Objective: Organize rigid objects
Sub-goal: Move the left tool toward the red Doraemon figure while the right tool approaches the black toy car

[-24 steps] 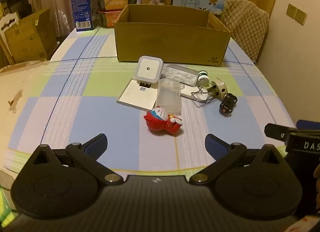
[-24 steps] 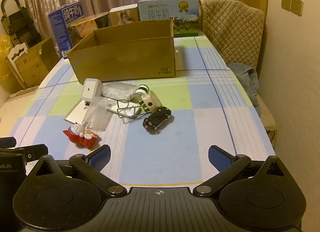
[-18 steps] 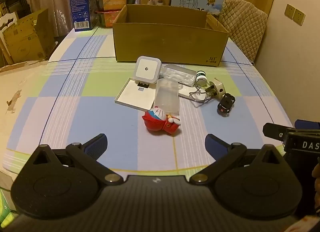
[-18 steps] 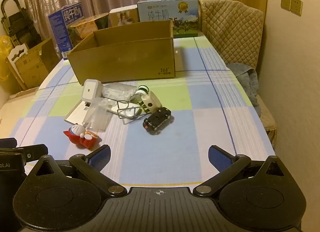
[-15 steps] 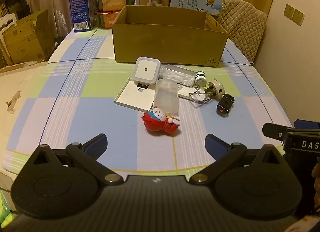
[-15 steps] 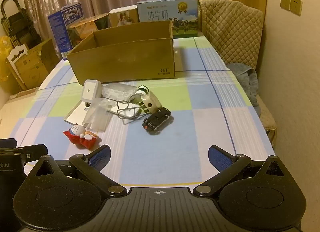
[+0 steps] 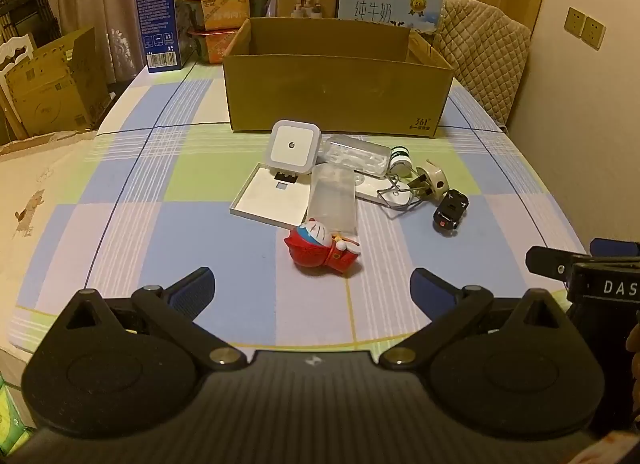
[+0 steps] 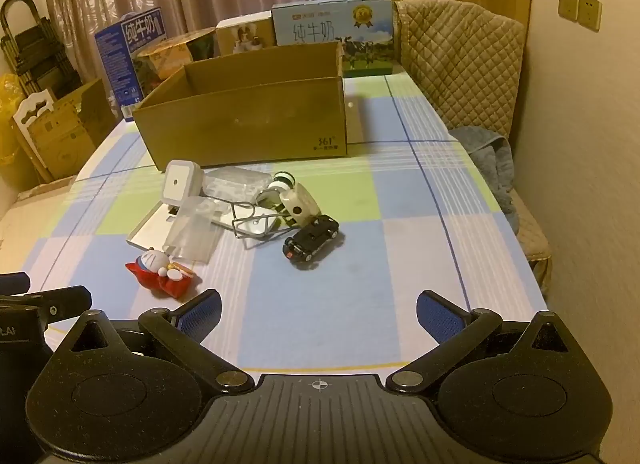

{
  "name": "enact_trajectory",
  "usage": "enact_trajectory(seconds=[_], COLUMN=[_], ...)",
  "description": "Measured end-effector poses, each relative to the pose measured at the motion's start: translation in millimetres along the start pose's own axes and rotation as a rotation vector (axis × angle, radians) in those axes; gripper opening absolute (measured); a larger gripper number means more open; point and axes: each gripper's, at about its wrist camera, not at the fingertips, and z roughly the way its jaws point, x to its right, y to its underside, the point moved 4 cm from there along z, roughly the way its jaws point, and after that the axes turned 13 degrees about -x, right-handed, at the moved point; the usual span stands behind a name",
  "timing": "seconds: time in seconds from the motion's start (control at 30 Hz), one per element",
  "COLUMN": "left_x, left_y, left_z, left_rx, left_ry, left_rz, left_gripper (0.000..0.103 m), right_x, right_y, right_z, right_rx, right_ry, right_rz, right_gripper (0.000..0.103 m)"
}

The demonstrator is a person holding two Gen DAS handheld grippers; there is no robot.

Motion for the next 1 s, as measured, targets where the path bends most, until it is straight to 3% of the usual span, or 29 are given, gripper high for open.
enact_trajectory(seconds=[1.0], left_x=[2], left_y=[2], left_z=[3], left_rx=[-0.006], left_ry=[0.009], left_rz=[0.015], left_gripper=[0.102], right_x=[1], right_y=[1], right_z=[1], right_rx=[-0.002], right_ry=[-0.001], right_rz=[0.001], right_gripper=[0.101])
